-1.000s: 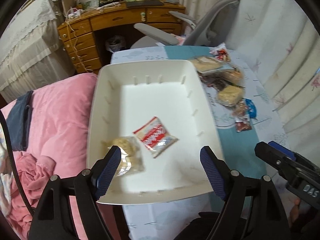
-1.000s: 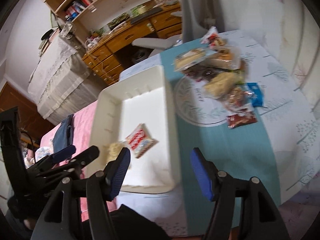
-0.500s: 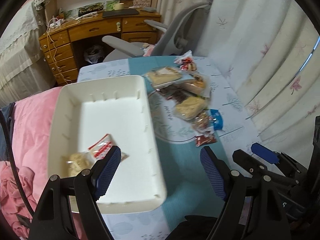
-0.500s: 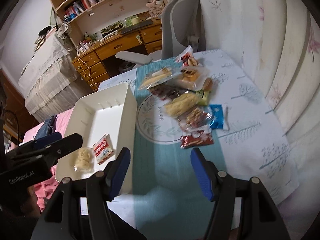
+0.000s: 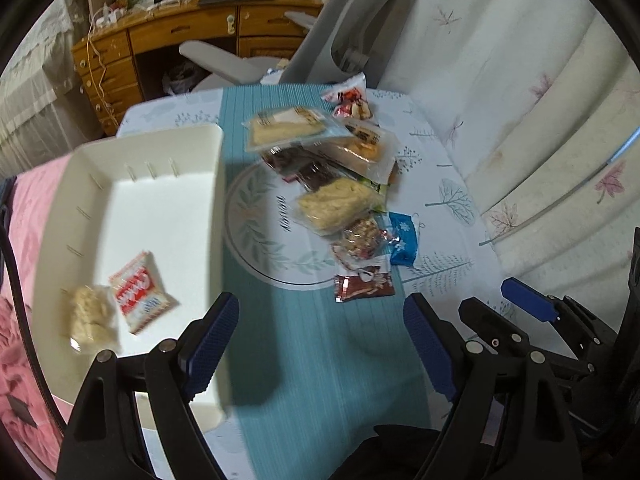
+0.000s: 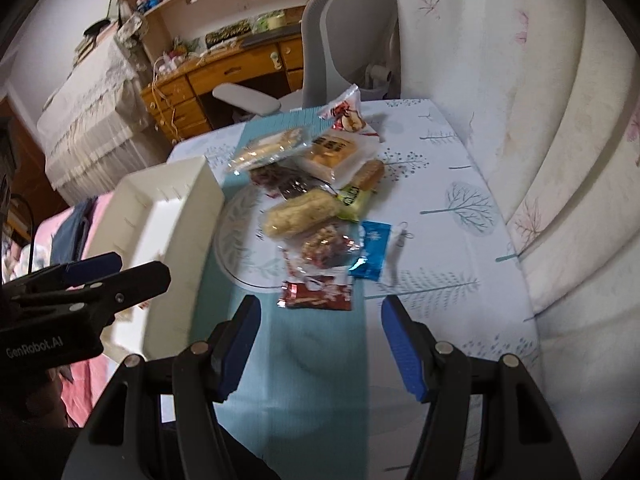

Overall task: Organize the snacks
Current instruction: 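Move both grippers back over the snack plate, then grasp the dark brown packet with the left gripper while the right grasps the blue packet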

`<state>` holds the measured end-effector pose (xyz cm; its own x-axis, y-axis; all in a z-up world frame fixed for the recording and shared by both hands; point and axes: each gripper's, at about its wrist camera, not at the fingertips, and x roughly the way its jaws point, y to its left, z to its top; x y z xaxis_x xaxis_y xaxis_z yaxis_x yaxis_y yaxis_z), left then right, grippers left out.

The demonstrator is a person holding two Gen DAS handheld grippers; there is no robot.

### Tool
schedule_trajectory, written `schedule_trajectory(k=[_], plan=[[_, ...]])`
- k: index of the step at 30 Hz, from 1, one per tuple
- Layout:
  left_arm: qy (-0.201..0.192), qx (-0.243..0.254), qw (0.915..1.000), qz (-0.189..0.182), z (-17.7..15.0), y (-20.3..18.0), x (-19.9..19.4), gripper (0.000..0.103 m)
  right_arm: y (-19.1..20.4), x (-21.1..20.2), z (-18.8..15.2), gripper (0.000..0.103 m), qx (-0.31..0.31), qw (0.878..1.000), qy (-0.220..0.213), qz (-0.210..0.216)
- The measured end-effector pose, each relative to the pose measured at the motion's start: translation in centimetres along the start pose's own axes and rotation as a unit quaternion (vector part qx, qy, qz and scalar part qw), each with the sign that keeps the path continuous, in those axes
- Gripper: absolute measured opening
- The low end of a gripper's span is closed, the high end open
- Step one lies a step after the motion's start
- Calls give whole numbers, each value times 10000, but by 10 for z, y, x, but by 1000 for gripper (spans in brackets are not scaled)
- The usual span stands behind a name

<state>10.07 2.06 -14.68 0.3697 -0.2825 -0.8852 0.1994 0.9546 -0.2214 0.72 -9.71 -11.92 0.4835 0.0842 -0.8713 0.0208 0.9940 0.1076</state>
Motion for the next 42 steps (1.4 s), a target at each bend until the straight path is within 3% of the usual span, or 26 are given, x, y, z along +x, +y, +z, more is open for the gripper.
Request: schedule_trajectory(k=[15, 22, 34, 42], plan=[[595, -776, 9948, 285, 1, -29, 90, 84, -46, 49, 14, 64, -1405, 9895, 246, -227], [959, -917, 9902, 430, 5, -34, 127, 84, -53, 83, 11, 72, -2016, 9782, 374, -340], [1582, -1146, 9786, 644, 11, -36, 172, 84, -59, 126, 12, 72, -2695, 9629, -57, 139], [1913, -1149, 9717, 779, 14, -42, 195, 83, -64, 152, 19, 71, -2783, 9596, 43, 421]])
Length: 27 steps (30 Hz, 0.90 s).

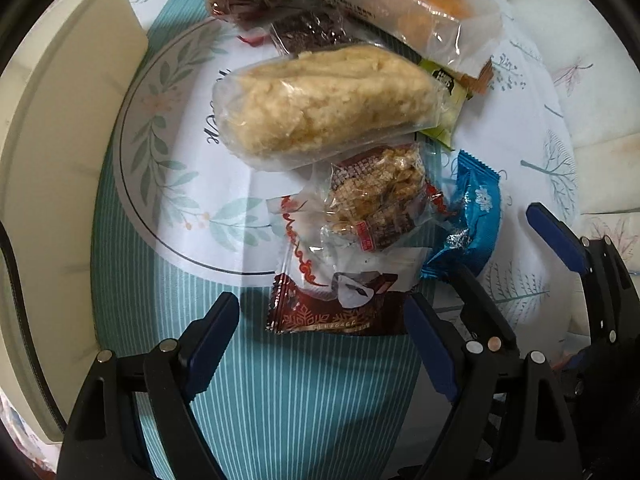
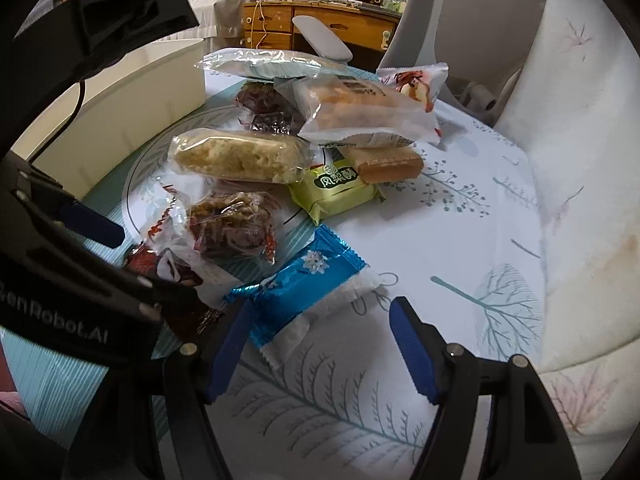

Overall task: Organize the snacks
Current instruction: 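Grasp the dark brown packet with the left gripper while the right grasps the blue packet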

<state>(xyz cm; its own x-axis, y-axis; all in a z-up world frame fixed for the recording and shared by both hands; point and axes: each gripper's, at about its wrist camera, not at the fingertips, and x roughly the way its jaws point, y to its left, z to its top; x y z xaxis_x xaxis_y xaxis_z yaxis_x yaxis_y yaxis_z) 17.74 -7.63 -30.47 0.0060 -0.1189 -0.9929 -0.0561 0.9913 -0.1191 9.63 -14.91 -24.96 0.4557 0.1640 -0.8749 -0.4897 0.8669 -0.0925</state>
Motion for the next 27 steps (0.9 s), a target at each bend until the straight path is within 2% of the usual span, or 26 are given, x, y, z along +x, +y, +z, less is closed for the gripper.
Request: schedule_trajectory(k=[4, 7, 11, 12, 17, 20, 22, 26, 27], plan=[[88, -20, 10000, 32, 3, -3, 7, 76, -3, 7, 2, 71, 31, 9998, 5, 173], [83, -22, 9999, 72, 9, -15, 13, 76, -6, 10, 4, 71, 114, 9996, 3, 274], [56, -42, 9999, 117, 12, -21, 14, 73, -7, 14, 5, 62, 190, 9989, 37, 432], [42, -43, 9999, 138, 14, -22, 14, 70, -7, 15, 5, 56, 207, 9986, 53, 491], [-44, -45, 9999, 144, 18, -25, 12, 59, -4, 15, 5, 48, 219, 9980, 27, 588], [-126, -71, 9998, 97, 20, -27, 10, 48, -4, 15, 4, 42, 237, 9977, 27, 633], [-156, -88, 9998, 36, 22, -24, 12, 41, -4, 14, 3, 41, 254, 9976, 38, 643], [-165, -153, 9997, -93, 24, -24, 12, 37, -6, 13, 3, 39, 373, 9970, 85, 678], [-166, -176, 9996, -158, 21, -14, 9, 35, -6, 12, 2, 39, 436, 9967, 105, 682]])
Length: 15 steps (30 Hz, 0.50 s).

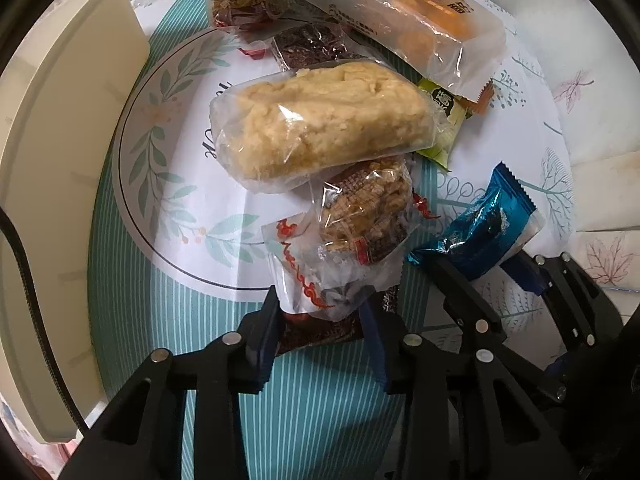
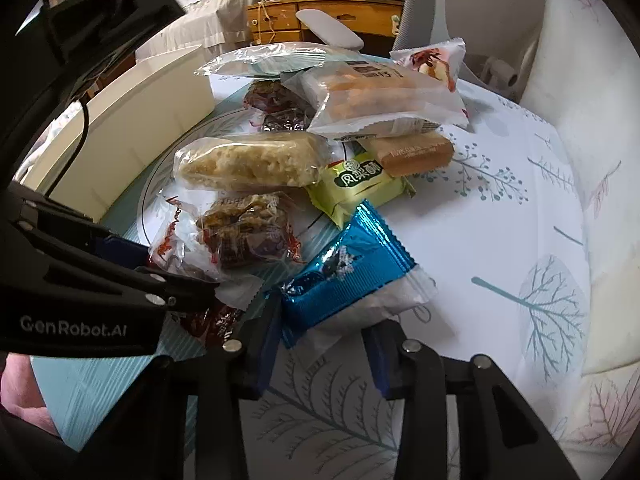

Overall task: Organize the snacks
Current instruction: 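Grasp the dark brown packet with the left gripper while the right grasps the blue packet, then carry both packets into the white tray and open both grippers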

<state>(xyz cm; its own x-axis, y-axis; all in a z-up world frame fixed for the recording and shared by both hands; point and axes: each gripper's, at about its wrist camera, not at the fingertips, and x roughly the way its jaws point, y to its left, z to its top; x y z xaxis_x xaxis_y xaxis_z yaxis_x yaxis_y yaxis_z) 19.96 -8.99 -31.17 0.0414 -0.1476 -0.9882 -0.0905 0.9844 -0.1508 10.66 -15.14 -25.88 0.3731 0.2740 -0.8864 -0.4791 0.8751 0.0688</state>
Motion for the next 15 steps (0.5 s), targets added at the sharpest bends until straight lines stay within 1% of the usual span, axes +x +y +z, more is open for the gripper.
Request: schedule_trajectory(k=[2, 5, 9, 15], plan=[[0, -57, 9999, -112, -3, 6, -2, 34, -2, -1, 0, 38, 209, 9998, 51, -9], [-8, -171, 9996, -227, -4, 15, -3, 31, 0, -2, -1, 38, 365, 9992, 134, 66], [-91, -195, 9993, -293, -9, 31, -11, 26, 6, -4, -5, 38, 484, 9985, 215, 104], [-187, -287, 9989, -312, -19, 51, -26, 22, 21, -10, -14, 38, 731, 9962, 370, 294]])
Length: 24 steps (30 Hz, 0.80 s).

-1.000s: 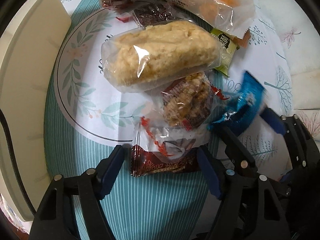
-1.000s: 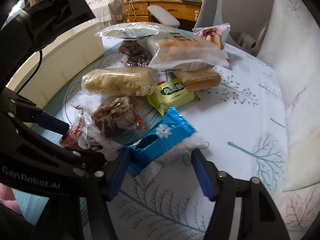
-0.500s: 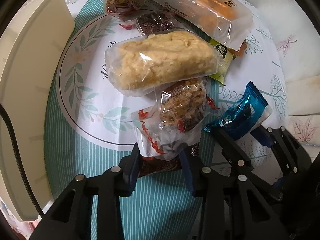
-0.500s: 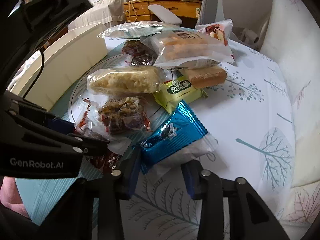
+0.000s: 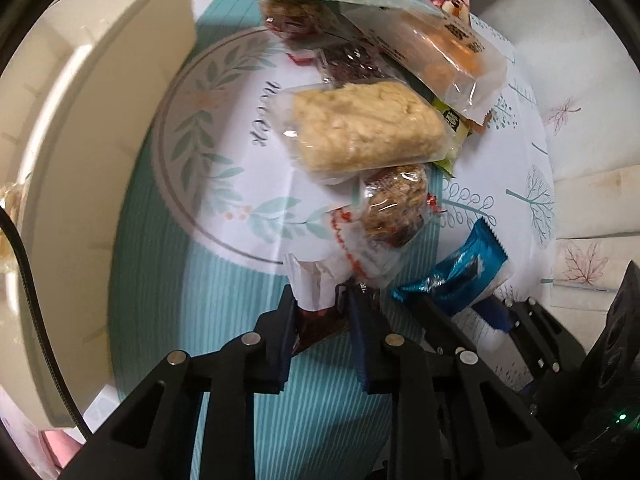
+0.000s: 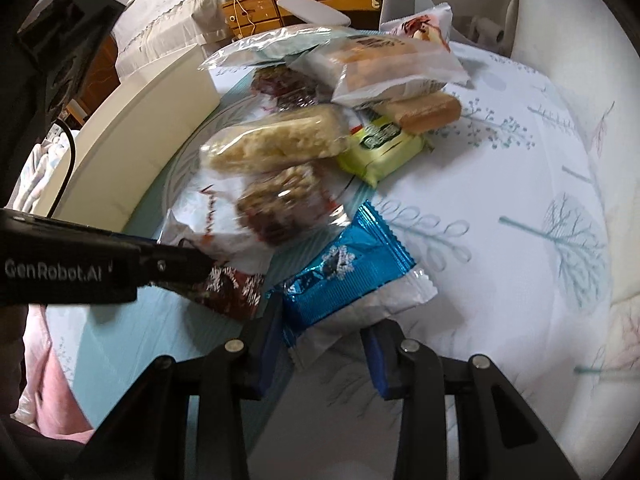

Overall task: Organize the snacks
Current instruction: 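Carry both packets into the white tray and open both grippers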

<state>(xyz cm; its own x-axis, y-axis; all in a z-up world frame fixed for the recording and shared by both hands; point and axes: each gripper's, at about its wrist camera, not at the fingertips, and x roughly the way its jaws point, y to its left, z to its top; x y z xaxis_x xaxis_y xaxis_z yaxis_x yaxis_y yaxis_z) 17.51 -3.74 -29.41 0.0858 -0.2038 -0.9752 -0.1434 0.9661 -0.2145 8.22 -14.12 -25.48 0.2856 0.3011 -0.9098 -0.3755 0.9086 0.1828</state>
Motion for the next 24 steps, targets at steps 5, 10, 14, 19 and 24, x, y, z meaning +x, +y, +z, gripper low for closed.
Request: schedule_trajectory(k=[5, 10, 14, 19, 24], plan=[[-114, -57, 9999, -19, -17, 14, -23, 21, 15, -6, -7, 37, 40, 9999, 53, 99], [-200, -55, 9997, -85, -33, 33, -52, 20, 27, -14, -10, 37, 32, 9999, 39, 115], [-261, 7, 9995, -155, -42, 38, -68, 20, 36, -21, -10, 37, 115, 9998, 50, 159], [-425, 209, 9987, -191, -52, 46, -94, 20, 51, -28, -9, 37, 218, 9995, 31, 228], [-749, 478, 9958, -199, -58, 54, -123, 20, 70, -38, -5, 37, 294, 9989, -40, 354]])
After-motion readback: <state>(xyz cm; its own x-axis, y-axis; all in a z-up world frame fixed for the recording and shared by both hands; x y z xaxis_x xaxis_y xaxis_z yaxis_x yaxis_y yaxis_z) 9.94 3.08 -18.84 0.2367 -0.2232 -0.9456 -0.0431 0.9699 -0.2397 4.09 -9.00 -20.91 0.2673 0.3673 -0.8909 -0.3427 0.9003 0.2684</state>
